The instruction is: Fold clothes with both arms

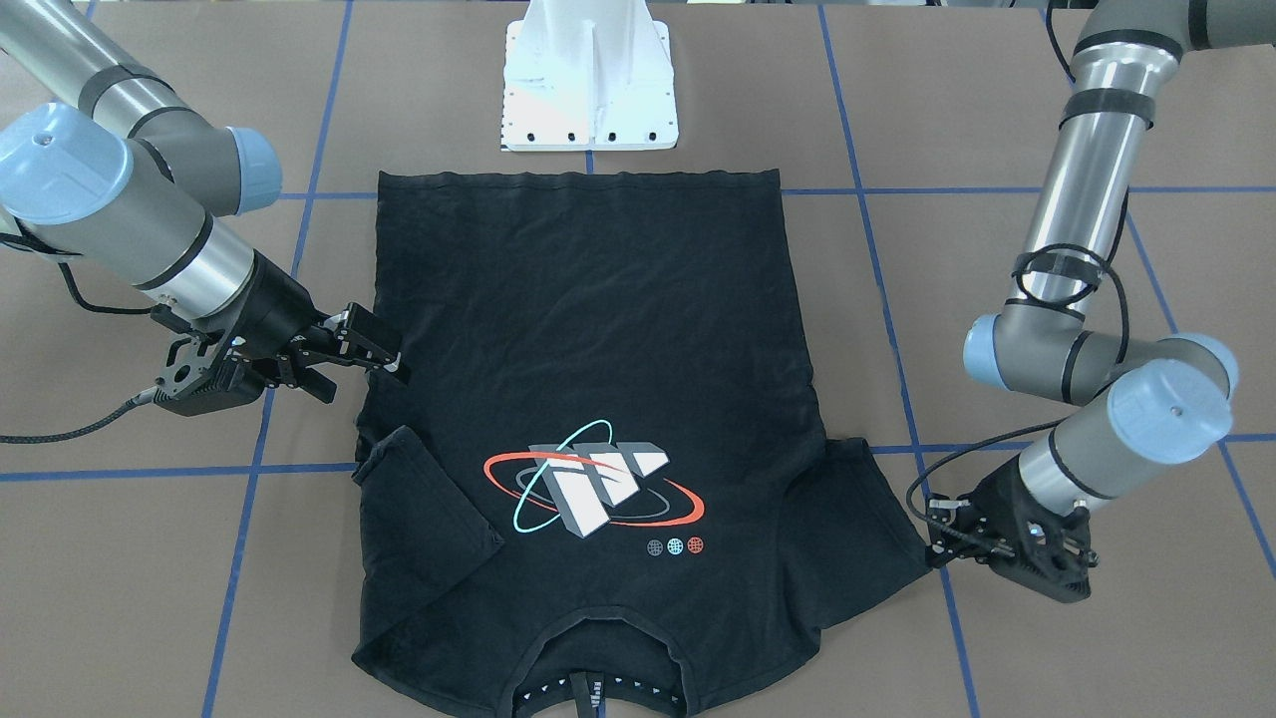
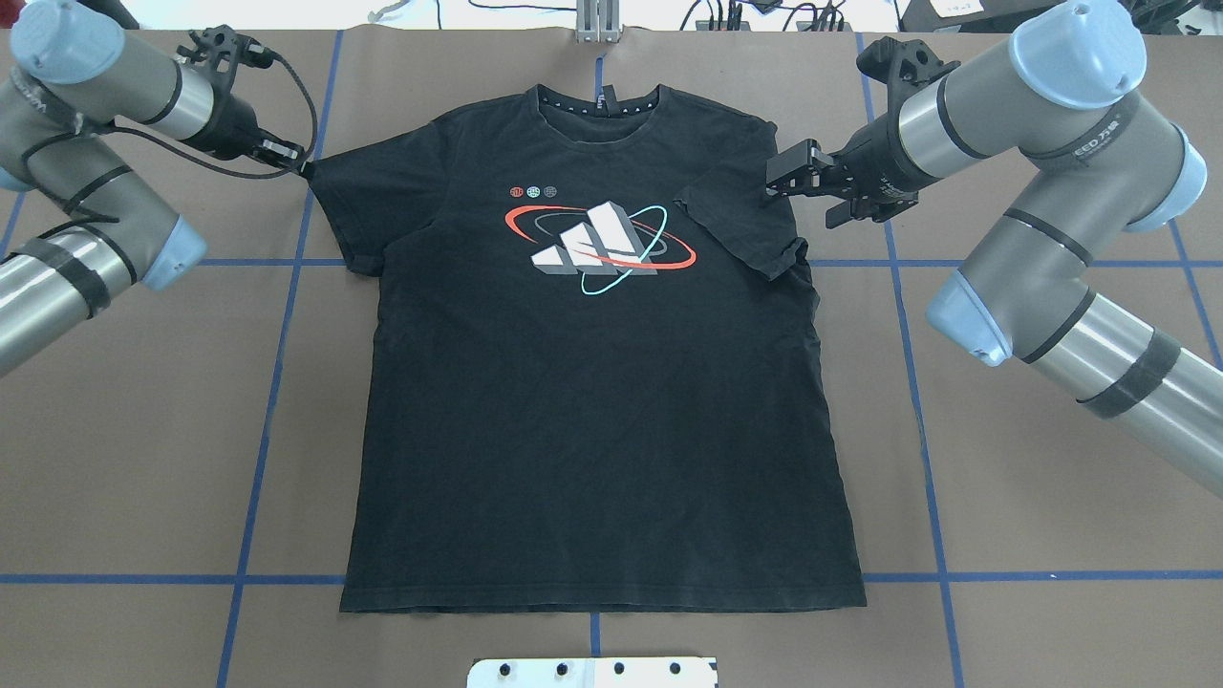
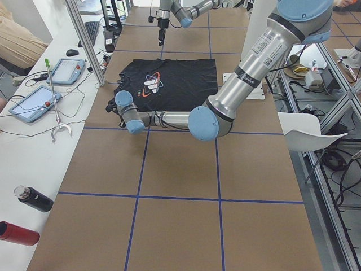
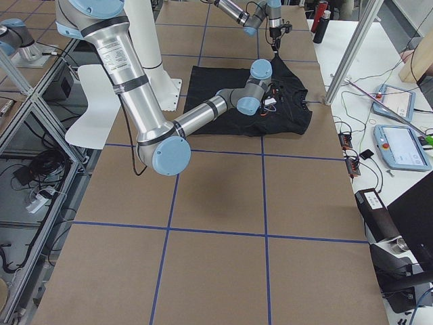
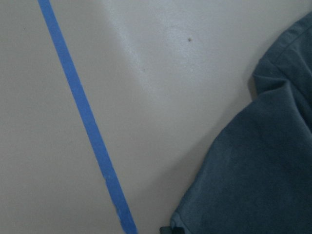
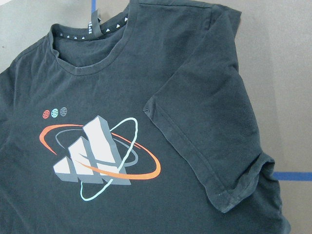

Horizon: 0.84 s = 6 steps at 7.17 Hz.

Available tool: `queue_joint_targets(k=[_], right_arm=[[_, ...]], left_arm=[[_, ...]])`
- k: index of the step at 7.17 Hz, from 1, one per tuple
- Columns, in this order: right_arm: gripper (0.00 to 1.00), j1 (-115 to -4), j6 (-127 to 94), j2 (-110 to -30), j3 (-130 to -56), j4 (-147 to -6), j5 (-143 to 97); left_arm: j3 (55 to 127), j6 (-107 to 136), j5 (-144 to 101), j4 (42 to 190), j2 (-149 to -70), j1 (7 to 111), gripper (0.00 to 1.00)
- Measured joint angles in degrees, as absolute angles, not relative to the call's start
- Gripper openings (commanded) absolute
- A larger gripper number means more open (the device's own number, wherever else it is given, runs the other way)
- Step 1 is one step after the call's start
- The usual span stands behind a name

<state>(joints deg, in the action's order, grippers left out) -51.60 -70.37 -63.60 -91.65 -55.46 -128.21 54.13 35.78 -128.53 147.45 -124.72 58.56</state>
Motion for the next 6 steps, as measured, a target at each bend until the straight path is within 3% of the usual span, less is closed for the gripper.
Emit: queue_joint_targets(k=[3, 6], right_arm=[[1.00, -51.53, -70.07, -63.52, -91.34, -55.50, -128.15], [1.00, -51.50, -70.05, -63.50, -90.96, -55.46, -128.13]], left_arm=[[59.88, 39.39, -130.05, 146.32, -122.66, 58.36, 0.00], [61.65, 53.39, -129.80, 145.50, -128.48, 56.19, 0.00]])
